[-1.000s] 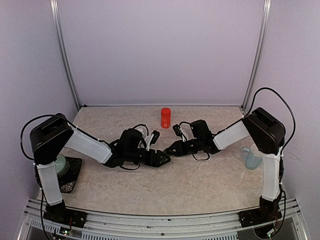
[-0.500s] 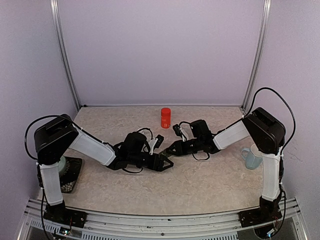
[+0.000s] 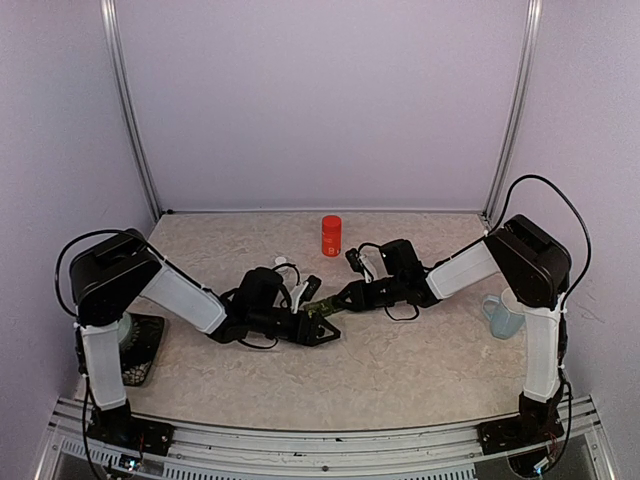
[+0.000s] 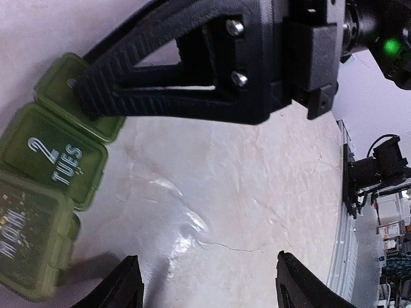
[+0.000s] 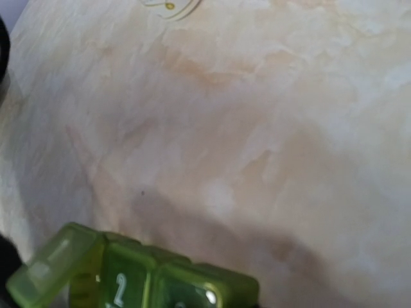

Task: Sort the pills into containers

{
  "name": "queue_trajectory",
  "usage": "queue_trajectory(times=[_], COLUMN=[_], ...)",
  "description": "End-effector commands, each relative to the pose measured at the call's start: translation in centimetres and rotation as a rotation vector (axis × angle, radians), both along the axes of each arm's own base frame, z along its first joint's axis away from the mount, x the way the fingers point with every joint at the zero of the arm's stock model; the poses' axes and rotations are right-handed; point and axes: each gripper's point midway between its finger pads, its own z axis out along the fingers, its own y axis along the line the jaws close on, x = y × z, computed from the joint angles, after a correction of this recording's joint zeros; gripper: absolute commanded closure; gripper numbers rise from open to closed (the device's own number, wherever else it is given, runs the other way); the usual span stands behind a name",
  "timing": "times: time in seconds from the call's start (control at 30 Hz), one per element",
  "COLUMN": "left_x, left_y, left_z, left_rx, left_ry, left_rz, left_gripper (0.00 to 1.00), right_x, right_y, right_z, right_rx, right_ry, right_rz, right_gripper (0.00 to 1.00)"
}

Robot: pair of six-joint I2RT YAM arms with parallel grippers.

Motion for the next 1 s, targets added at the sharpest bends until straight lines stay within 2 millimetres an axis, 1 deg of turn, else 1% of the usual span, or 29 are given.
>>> queue_trajectory(times=[0.0, 0.13, 0.23, 0.3, 0.37, 0.47, 0.57, 0.63, 0.7, 0.8, 0.9, 0.97], left_x=[-2.0, -2.7, -2.8, -1.9, -0.8, 1.2, 2.4, 3.1, 3.7, 4.0, 4.0, 3.9], left_y=[-0.9, -0.8, -0.5, 0.2, 0.7, 1.6, 2.2, 2.5, 2.7, 2.4, 2.2, 2.1], left_z=[5.0, 9.2, 12.1, 13.3, 13.7, 12.6, 11.2, 9.9, 8.6, 7.2, 6.7, 6.4], left_rx=[-0.151, -0.26, -0.316, -0.34, -0.359, -0.381, -0.438, -0.454, -0.449, -0.436, -0.437, -0.43], left_ry=[-0.005, 0.003, -0.001, 0.021, 0.058, 0.135, 0.233, 0.271, 0.298, 0.32, 0.333, 0.341], left_rz=[-0.081, -0.085, -0.066, -0.013, 0.038, 0.109, 0.135, 0.158, 0.178, 0.185, 0.18, 0.18], left_gripper=[0.31, 0.31, 0.29, 0.25, 0.24, 0.17, 0.14, 0.14, 0.18, 0.23, 0.27, 0.28], right_x=[-0.8, -0.7, -0.5, -0.5, -0.4, -0.4, -0.5, -0.6, -0.7, -0.7, -0.7, -0.7], right_y=[-0.4, -0.3, -0.2, -0.1, -0.1, 0.0, 0.0, 0.1, 0.1, 0.1, 0.0, 0.0], right_z=[-1.2, -1.1, -0.8, -0.6, -0.3, -0.1, -0.2, -0.2, -0.2, -0.1, -0.1, 0.0], right_rx=[-0.056, -0.059, -0.059, -0.059, -0.058, -0.059, -0.06, -0.058, -0.057, -0.062, -0.067, -0.066], right_ry=[0.039, 0.042, 0.038, 0.034, 0.029, 0.023, 0.023, 0.023, 0.024, 0.02, 0.017, 0.014], right_rz=[-0.02, -0.032, -0.033, -0.034, -0.035, -0.038, -0.035, -0.035, -0.032, -0.03, -0.031, -0.031], right_gripper=[0.72, 0.72, 0.72, 0.72, 0.72, 0.72, 0.72, 0.72, 0.72, 0.72, 0.72, 0.72])
